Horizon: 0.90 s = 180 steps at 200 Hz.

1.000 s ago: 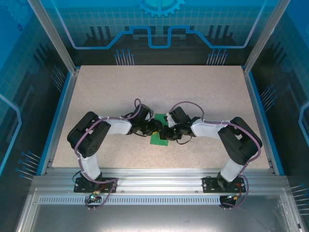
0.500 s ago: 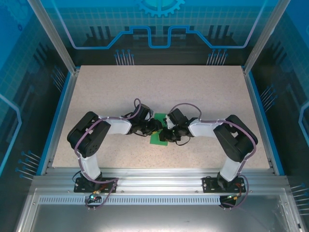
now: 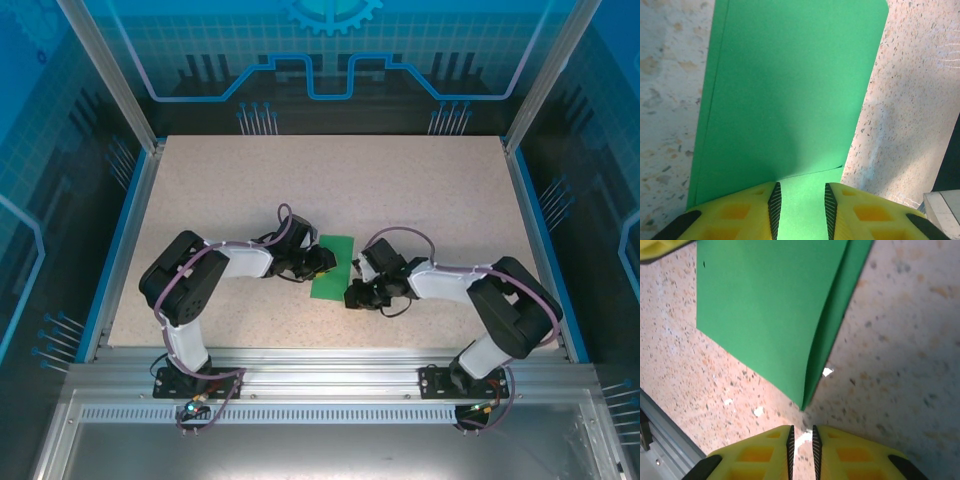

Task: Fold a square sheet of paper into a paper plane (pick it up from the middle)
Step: Fold the triangle a second time at the center of the table.

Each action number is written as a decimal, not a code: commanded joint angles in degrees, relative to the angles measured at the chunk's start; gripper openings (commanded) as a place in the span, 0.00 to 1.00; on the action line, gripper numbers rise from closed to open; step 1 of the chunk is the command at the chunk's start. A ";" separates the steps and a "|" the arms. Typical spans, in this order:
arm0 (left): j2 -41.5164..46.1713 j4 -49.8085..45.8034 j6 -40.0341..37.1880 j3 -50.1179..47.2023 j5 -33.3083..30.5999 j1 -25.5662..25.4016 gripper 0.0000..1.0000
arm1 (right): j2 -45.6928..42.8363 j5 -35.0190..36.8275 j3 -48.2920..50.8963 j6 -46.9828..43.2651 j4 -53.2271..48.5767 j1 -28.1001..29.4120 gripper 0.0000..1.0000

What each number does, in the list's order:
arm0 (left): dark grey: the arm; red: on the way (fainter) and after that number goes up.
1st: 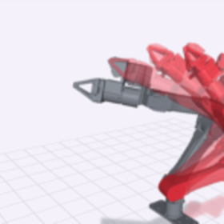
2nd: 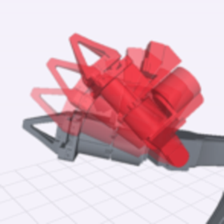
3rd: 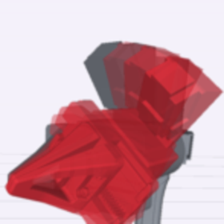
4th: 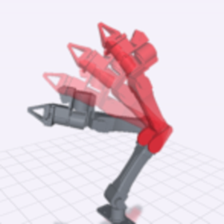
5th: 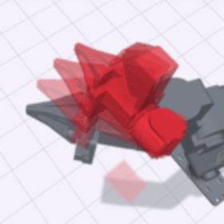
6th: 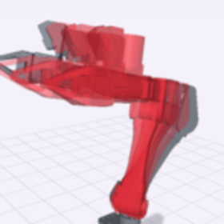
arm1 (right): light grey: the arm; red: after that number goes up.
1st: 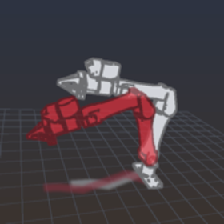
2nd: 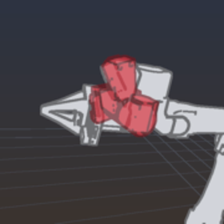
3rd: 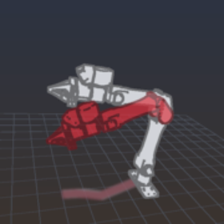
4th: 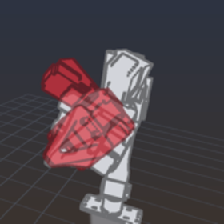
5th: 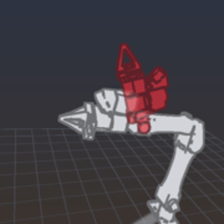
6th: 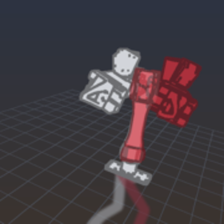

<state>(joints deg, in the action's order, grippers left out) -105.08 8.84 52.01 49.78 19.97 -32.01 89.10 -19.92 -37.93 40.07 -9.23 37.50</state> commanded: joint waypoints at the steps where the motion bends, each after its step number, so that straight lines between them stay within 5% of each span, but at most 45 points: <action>1: -1.09 -3.83 -1.27 0.80 -1.04 0.11 0.34 | -3.02 0.27 -0.97 -0.11 -1.90 -0.78 0.20; 67: -1.36 -3.63 -1.27 1.64 -0.02 0.02 0.34 | 5.22 -1.87 -8.50 1.31 3.49 -0.84 0.19; 180: 2.46 -4.68 -1.11 2.43 1.65 -0.02 0.36 | 7.75 0.41 0.76 4.92 9.62 -0.98 0.15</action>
<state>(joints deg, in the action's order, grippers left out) -105.03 4.56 50.85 52.16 19.99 -32.01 96.05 -21.30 -39.27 43.97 3.57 36.69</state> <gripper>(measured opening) 0.358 0.149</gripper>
